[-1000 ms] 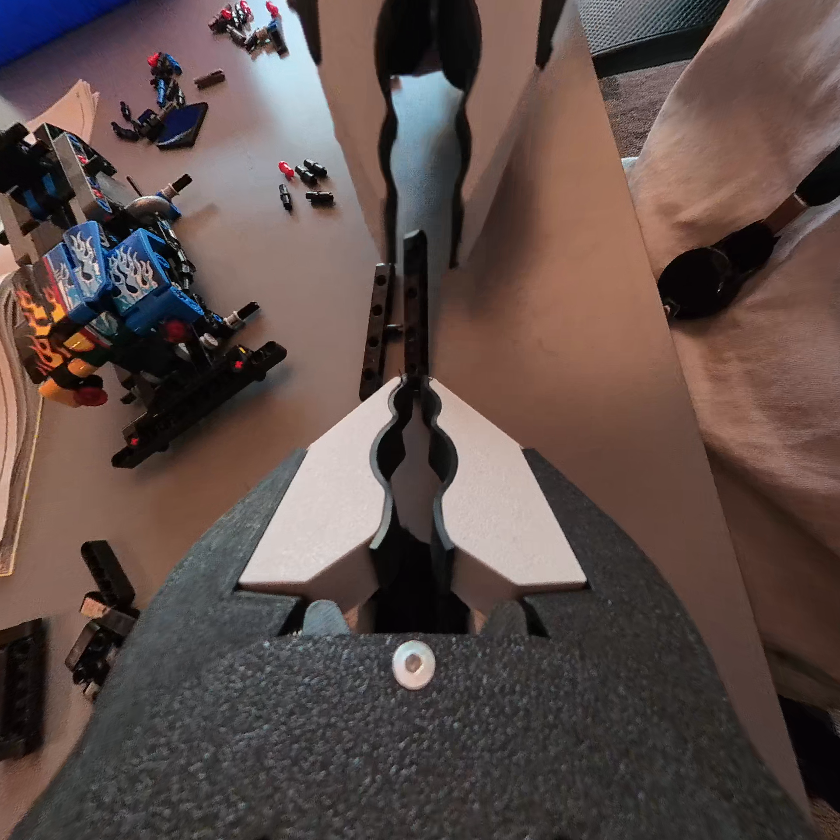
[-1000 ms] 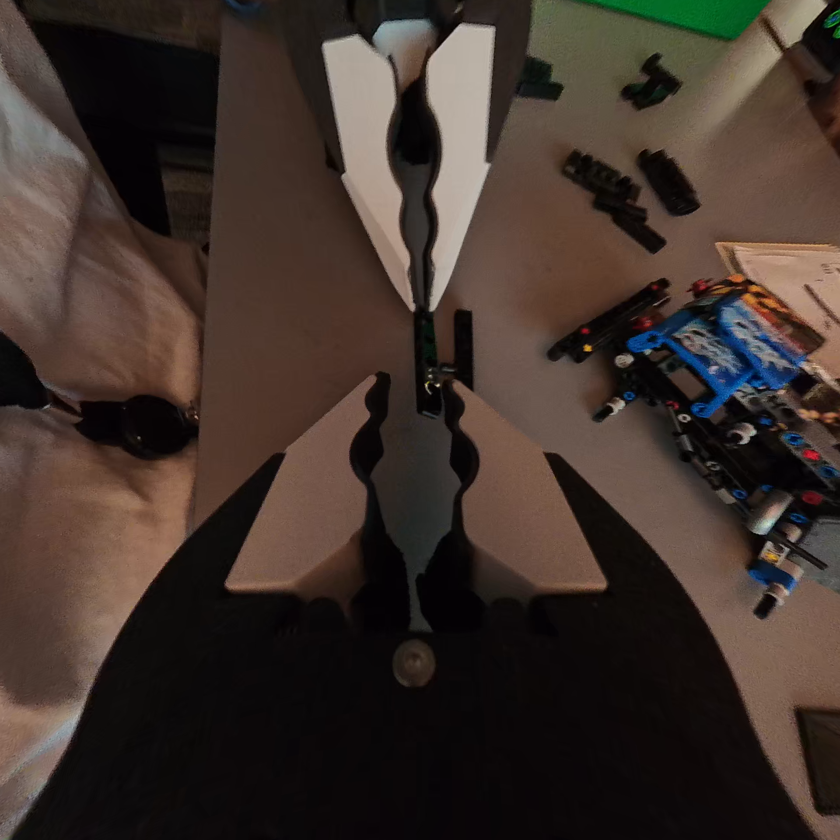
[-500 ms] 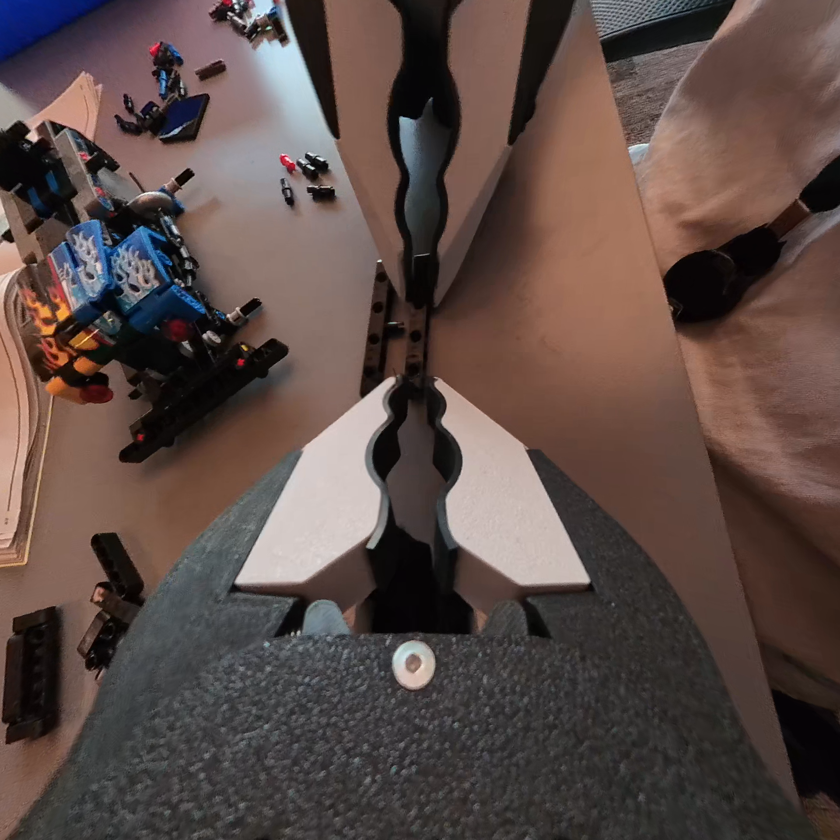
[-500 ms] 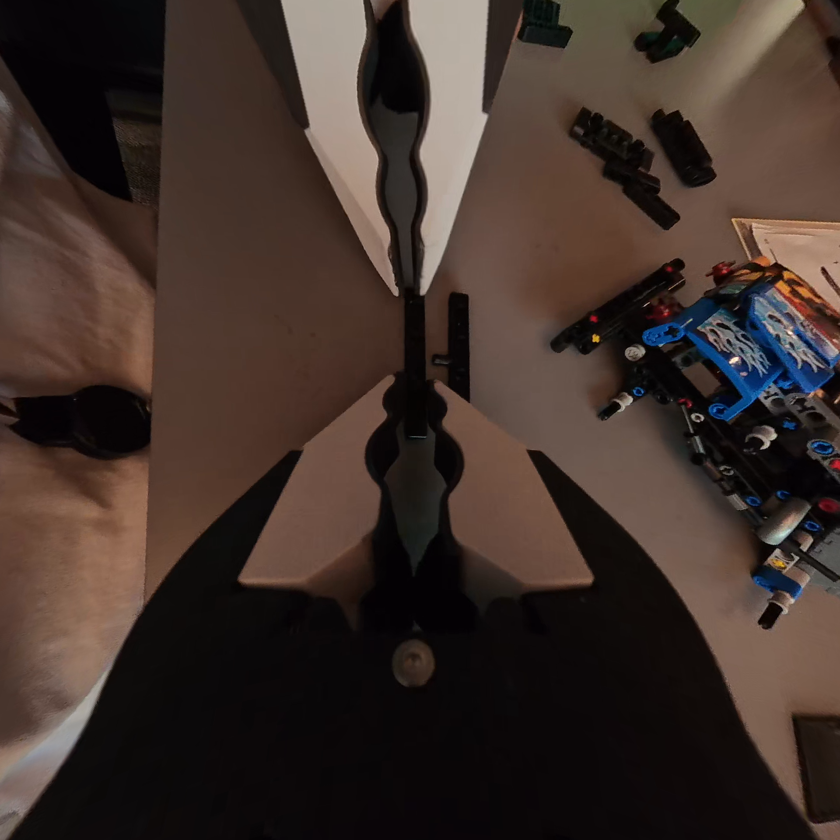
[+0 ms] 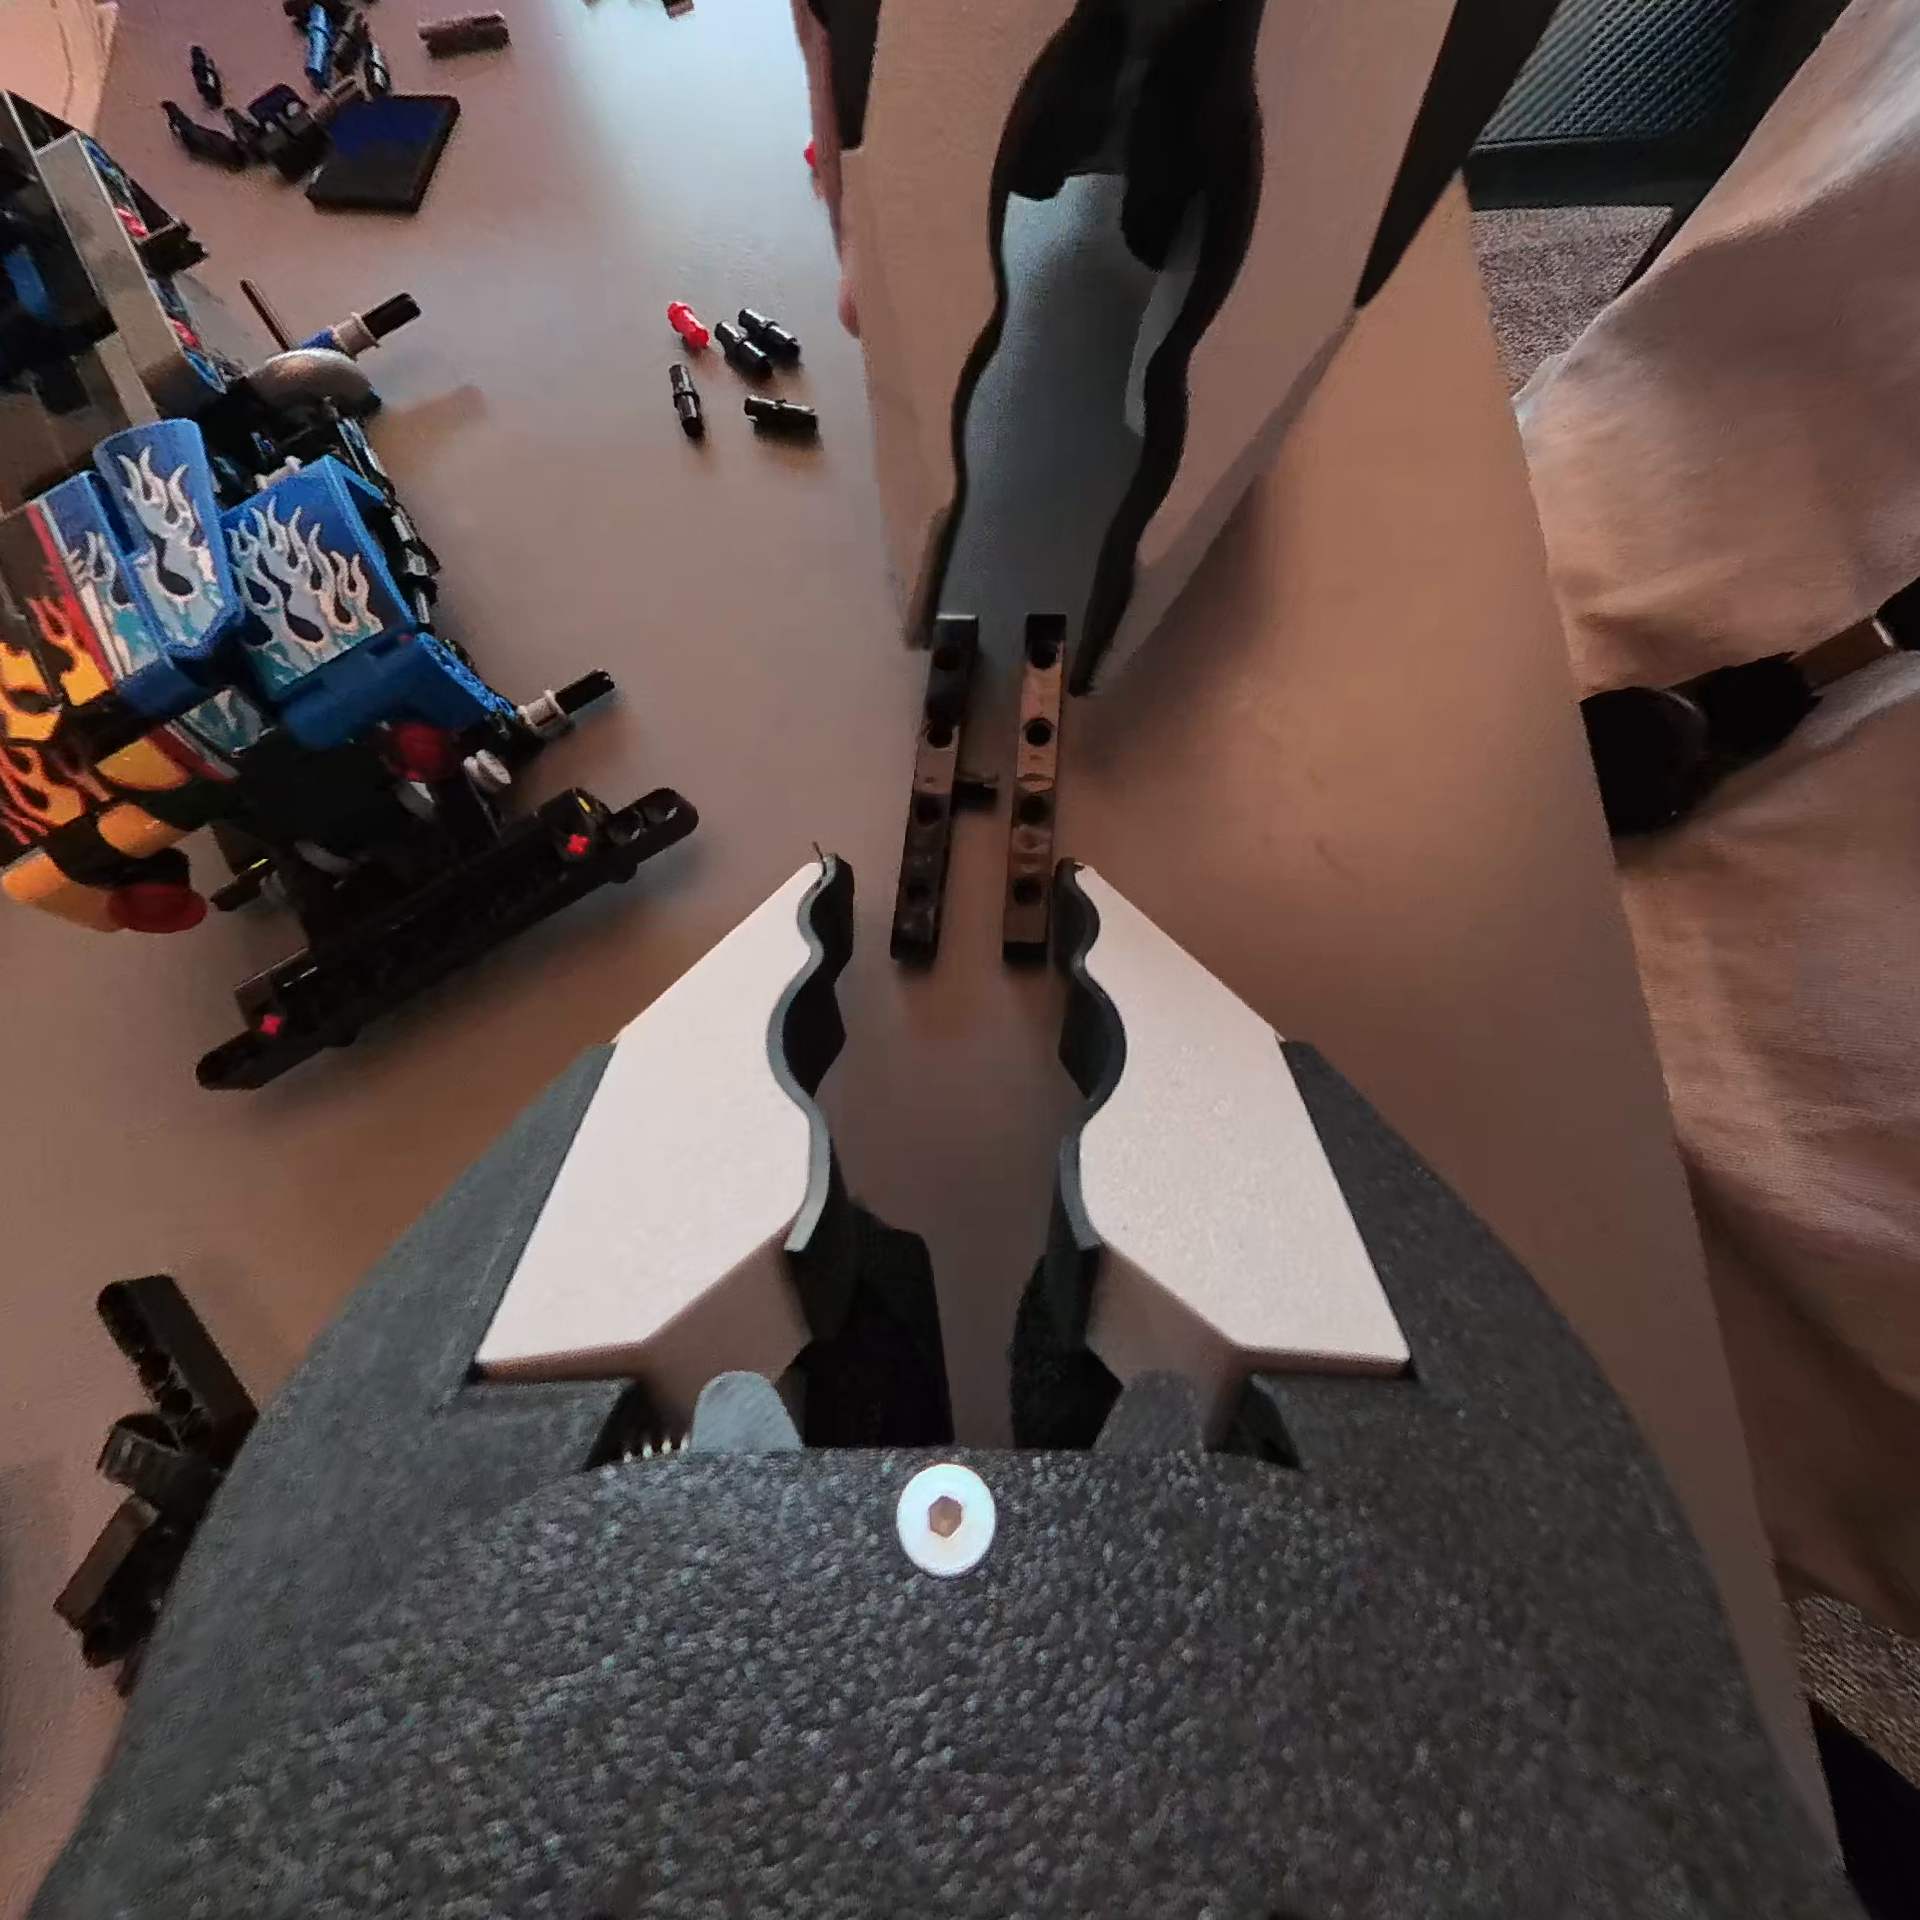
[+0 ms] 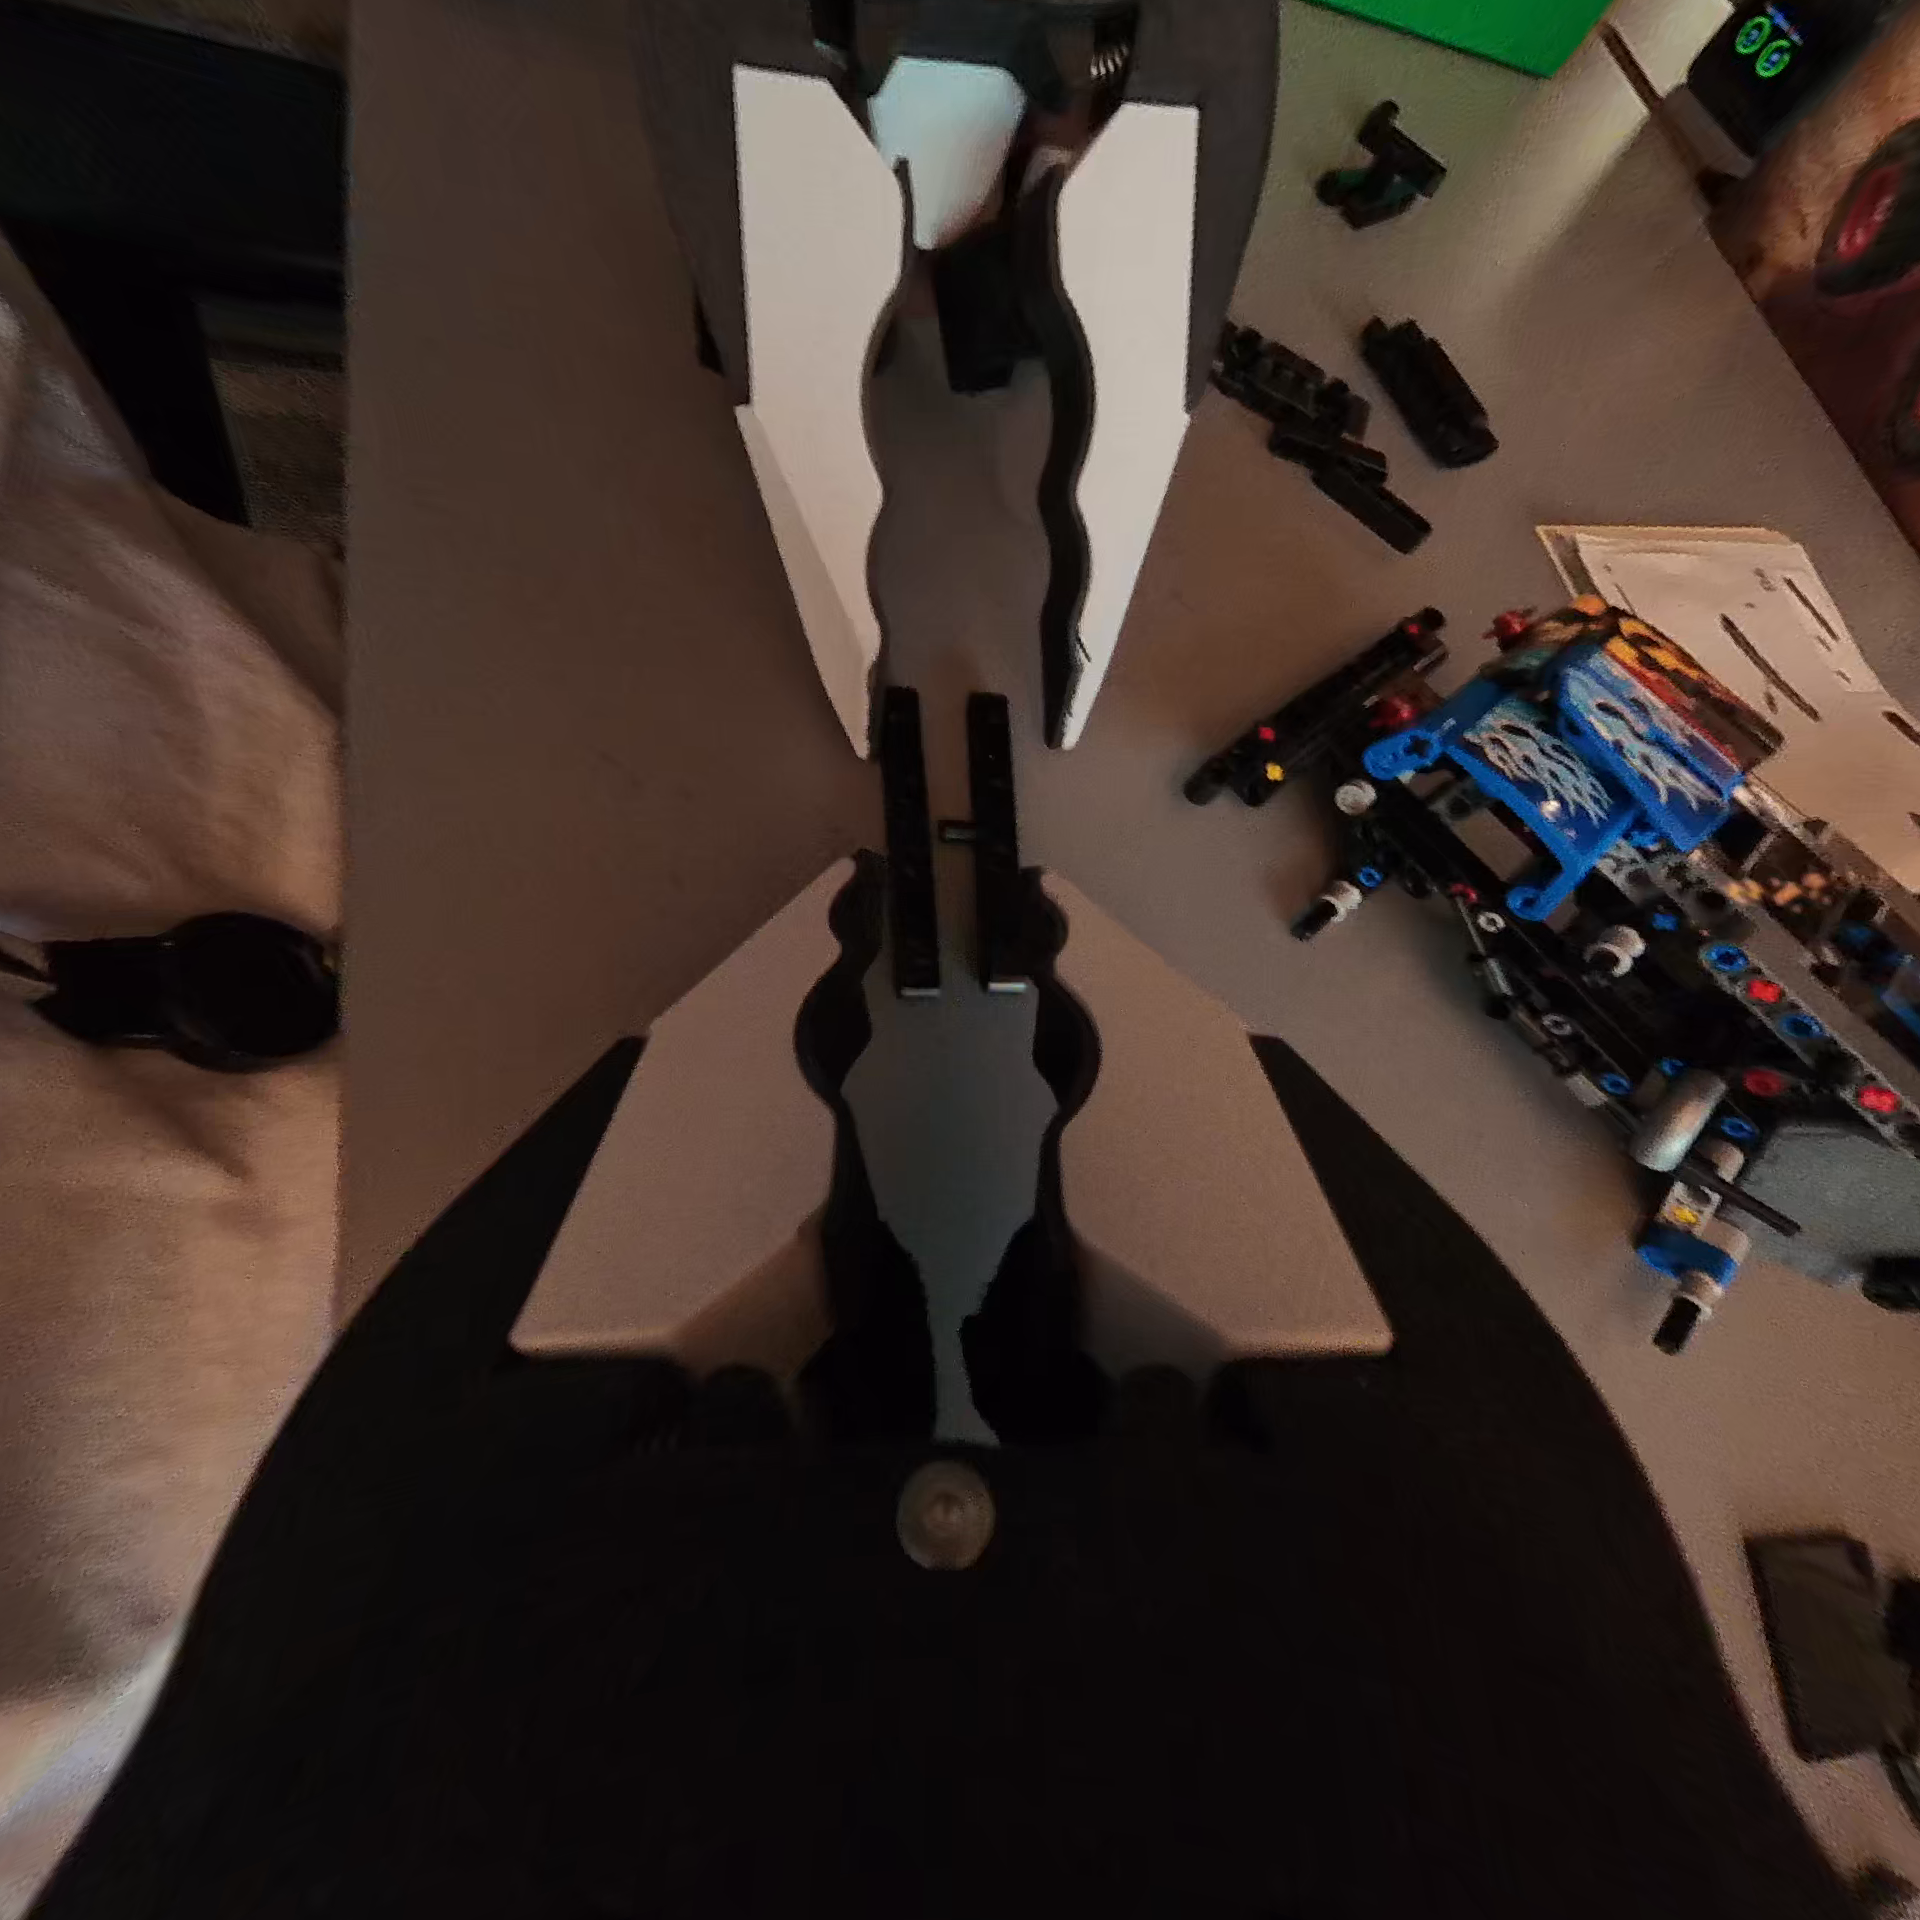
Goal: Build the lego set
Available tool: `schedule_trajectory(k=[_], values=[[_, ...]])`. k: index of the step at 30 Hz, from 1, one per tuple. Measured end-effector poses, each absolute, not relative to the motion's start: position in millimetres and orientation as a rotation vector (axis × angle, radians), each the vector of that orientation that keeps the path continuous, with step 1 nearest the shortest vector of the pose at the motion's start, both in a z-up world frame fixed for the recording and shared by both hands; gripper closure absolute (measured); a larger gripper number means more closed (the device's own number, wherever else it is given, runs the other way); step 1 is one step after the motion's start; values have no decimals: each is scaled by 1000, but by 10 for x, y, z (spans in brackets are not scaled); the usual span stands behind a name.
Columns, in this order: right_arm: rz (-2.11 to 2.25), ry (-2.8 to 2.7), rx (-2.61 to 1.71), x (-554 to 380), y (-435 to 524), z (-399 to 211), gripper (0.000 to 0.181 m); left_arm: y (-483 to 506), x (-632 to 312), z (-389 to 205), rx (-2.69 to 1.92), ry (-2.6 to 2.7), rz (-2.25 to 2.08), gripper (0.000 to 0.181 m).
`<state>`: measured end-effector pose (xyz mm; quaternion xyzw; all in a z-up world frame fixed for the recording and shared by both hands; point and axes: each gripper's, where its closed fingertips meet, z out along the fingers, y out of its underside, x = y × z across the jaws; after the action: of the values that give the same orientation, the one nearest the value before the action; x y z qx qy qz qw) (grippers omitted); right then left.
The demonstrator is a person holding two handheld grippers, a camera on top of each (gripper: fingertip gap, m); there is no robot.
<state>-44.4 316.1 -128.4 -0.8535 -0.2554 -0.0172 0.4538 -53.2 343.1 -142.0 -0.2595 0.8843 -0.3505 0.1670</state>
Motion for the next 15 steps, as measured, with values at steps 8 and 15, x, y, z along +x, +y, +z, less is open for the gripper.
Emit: schedule_trajectory(k=[8,15], values=[[-21,-603,-2165,-351,3191,-1394,152,3381,-545,-1434,-739,2545,-1038,154],[6,-617,-2176,-376,3184,-1415,151,3369,-546,-1436,-745,2551,-1054,157]])
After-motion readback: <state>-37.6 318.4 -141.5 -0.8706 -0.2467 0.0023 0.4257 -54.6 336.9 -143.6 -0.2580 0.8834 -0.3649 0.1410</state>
